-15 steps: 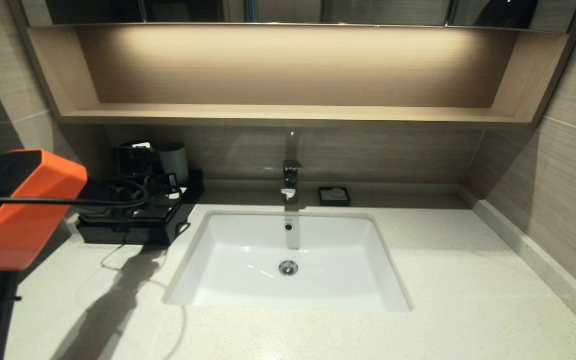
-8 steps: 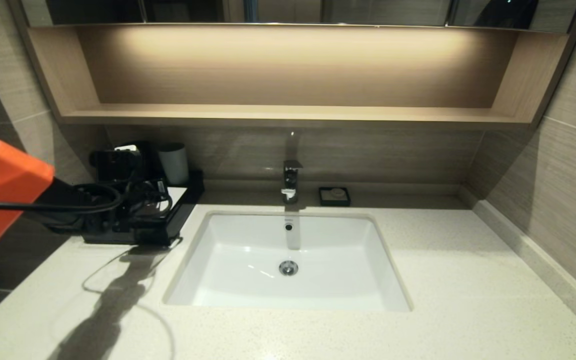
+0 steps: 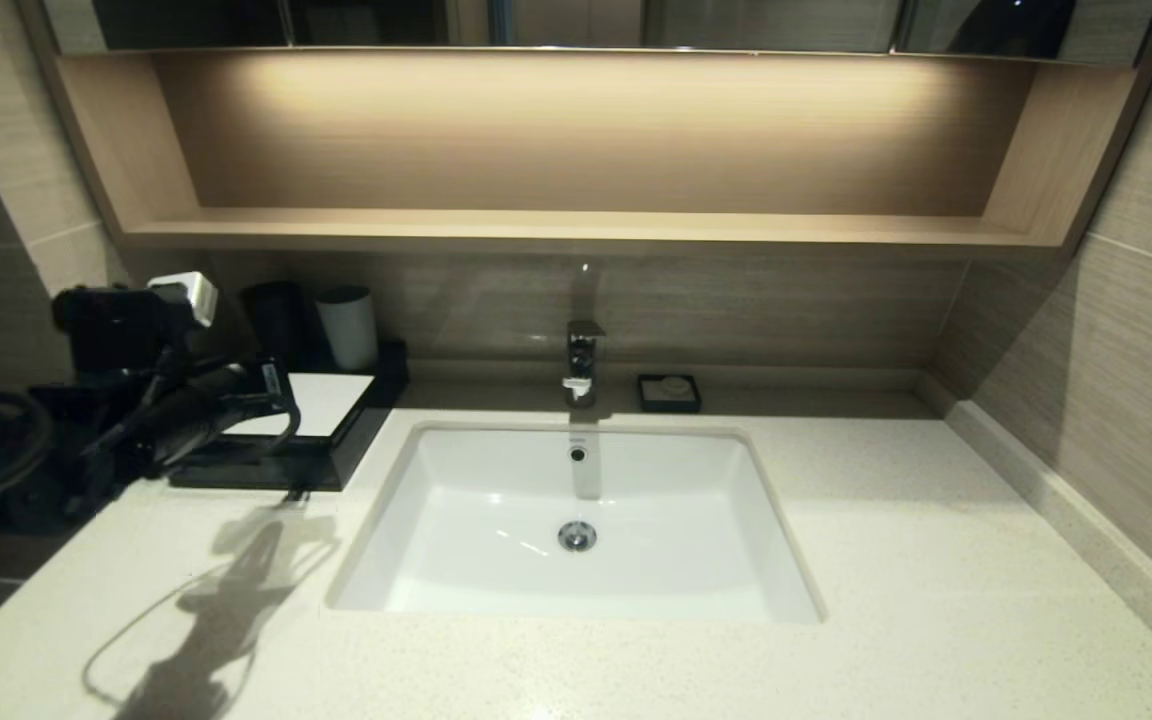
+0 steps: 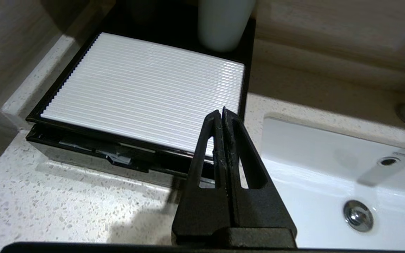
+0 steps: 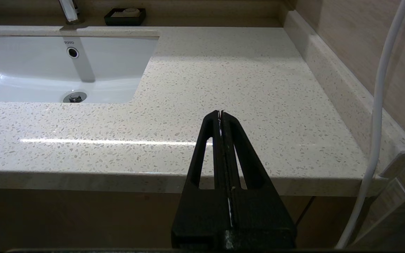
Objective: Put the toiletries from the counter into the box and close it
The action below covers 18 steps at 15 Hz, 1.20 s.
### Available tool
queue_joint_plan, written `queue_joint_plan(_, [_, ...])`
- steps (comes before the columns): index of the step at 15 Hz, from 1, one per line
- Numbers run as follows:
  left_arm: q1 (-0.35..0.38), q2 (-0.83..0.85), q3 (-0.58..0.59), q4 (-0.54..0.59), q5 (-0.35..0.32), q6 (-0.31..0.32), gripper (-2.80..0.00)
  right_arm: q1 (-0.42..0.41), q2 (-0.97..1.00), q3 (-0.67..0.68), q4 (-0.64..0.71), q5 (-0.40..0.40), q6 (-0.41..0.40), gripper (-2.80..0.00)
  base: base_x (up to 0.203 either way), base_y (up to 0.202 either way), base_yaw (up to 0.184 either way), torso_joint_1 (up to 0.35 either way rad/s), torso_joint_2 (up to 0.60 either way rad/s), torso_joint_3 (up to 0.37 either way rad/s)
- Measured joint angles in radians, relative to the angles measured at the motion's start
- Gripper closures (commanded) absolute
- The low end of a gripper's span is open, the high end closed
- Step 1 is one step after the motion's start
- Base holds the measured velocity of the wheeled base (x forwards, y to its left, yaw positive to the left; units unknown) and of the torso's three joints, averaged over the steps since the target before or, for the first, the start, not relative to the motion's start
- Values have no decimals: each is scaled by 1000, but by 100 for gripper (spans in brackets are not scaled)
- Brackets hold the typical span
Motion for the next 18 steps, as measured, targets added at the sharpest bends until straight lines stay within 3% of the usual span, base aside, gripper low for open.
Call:
queue_joint_plan(3, [-1, -143, 104, 9, -33, 11, 0, 0, 0, 0, 0, 0, 0, 0, 0, 0, 0, 0, 0, 0])
queue_joint_plan(8, [0, -365, 253, 29, -61, 83, 0, 0, 0, 0, 0, 0, 0, 0, 0, 0, 0, 0, 0, 0])
queue_joint_plan(13, [0, -581, 296, 206, -69, 92, 0, 0, 0, 0, 0, 0, 0, 0, 0, 0, 0, 0, 0, 0])
queue_joint_plan(18, [-2, -760, 367, 245, -70, 99, 0, 0, 0, 0, 0, 0, 0, 0, 0, 0, 0, 0, 0, 0])
